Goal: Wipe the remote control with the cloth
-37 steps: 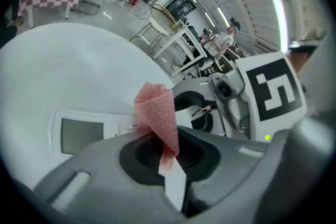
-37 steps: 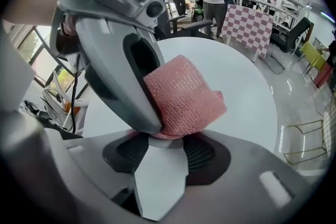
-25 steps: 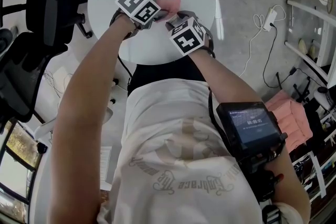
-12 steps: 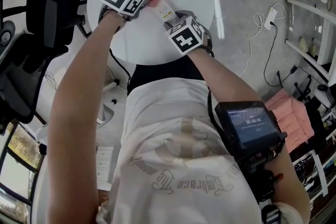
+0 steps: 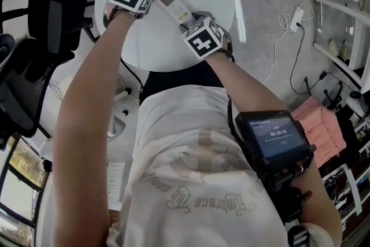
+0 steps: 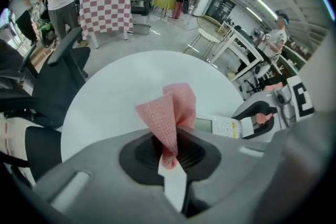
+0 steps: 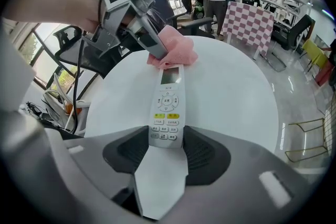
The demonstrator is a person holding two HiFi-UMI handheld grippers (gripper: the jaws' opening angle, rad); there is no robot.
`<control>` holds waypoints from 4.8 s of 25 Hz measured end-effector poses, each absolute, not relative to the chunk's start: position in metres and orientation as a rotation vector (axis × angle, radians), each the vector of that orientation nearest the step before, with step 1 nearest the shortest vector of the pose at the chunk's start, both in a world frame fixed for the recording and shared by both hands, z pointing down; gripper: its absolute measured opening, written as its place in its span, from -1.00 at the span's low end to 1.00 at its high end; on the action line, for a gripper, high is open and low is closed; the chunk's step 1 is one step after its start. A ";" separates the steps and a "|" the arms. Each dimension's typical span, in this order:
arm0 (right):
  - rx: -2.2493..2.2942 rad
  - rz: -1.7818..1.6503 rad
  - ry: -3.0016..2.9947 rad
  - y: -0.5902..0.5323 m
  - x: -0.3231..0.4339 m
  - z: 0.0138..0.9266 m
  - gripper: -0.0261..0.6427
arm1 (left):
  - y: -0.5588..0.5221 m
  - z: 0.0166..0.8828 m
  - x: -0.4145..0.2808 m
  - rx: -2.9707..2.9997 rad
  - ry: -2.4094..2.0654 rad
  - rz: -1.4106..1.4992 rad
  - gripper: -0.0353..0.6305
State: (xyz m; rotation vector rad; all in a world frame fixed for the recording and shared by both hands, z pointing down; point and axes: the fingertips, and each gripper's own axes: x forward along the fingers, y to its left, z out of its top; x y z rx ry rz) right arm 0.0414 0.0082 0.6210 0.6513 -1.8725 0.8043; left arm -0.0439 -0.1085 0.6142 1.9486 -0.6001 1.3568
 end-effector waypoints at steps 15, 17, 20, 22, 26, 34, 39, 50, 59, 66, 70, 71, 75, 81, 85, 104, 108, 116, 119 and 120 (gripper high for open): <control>0.621 0.831 -1.872 0.012 0.047 0.622 -0.28 | -0.041 0.588 -0.062 1.800 -0.788 0.809 -0.79; 0.622 0.826 -1.866 0.014 0.044 0.620 -0.28 | -0.027 0.581 -0.069 1.770 -0.827 0.733 -0.79; 0.609 0.758 -1.855 0.015 0.042 0.615 -0.28 | -0.006 0.572 -0.078 1.737 -0.885 0.645 -0.79; 0.599 0.725 -1.834 0.015 0.043 0.616 -0.27 | 0.004 0.570 -0.079 1.725 -0.911 0.613 -0.79; 0.566 0.638 -1.789 0.011 0.045 0.621 -0.26 | 0.011 0.569 -0.083 1.717 -0.948 0.567 -0.79; 0.539 0.725 -1.784 0.009 0.044 0.622 -0.27 | 0.022 0.564 -0.094 1.687 -0.989 0.501 -0.79; 0.559 1.070 -1.865 0.013 0.037 0.613 -0.28 | 0.029 0.562 -0.095 1.671 -0.983 0.440 -0.79; 0.266 1.553 -2.376 -0.004 -0.001 0.524 -0.28 | 0.028 0.538 -0.072 1.591 -0.884 0.093 -0.79; 0.077 1.588 -2.476 0.005 -0.009 0.487 -0.28 | 0.029 0.495 -0.041 1.627 -0.692 -0.147 -0.79; -0.072 1.612 -2.529 0.010 -0.024 0.465 -0.28 | 0.037 0.477 -0.030 1.546 -0.602 -0.315 -0.79; -0.111 1.645 -2.556 0.008 -0.027 0.457 -0.28 | 0.032 0.471 -0.028 1.514 -0.581 -0.384 -0.79; -0.115 1.643 -2.554 0.008 -0.027 0.457 -0.28 | 0.032 0.471 -0.028 1.521 -0.584 -0.377 -0.79; -0.127 1.598 -2.525 0.011 -0.024 0.462 -0.28 | 0.026 0.472 -0.037 1.571 -0.612 -0.352 -0.79; -0.178 1.528 -2.476 0.028 -0.018 0.471 -0.28 | 0.010 0.469 -0.049 1.611 -0.633 -0.344 -0.79; -0.242 1.494 -2.461 0.038 -0.018 0.472 -0.28 | -0.002 0.465 -0.060 1.653 -0.655 -0.365 -0.79; -0.341 1.410 -2.394 0.063 -0.010 0.483 -0.28 | -0.031 0.437 -0.081 1.669 -0.618 -0.493 -0.79; -0.295 1.419 -2.416 0.054 -0.013 0.483 -0.28 | -0.014 0.453 -0.063 1.688 -0.579 -0.355 -0.79; -0.192 1.458 -2.451 0.032 -0.015 0.484 -0.28 | 0.021 0.492 -0.033 1.670 -0.569 -0.129 -0.79; -0.152 1.486 -2.453 0.028 -0.016 0.488 -0.28 | 0.034 0.500 -0.022 1.651 -0.550 -0.085 -0.79; -0.136 1.496 -2.449 0.027 -0.016 0.490 -0.28 | 0.038 0.503 -0.020 1.643 -0.546 -0.072 -0.79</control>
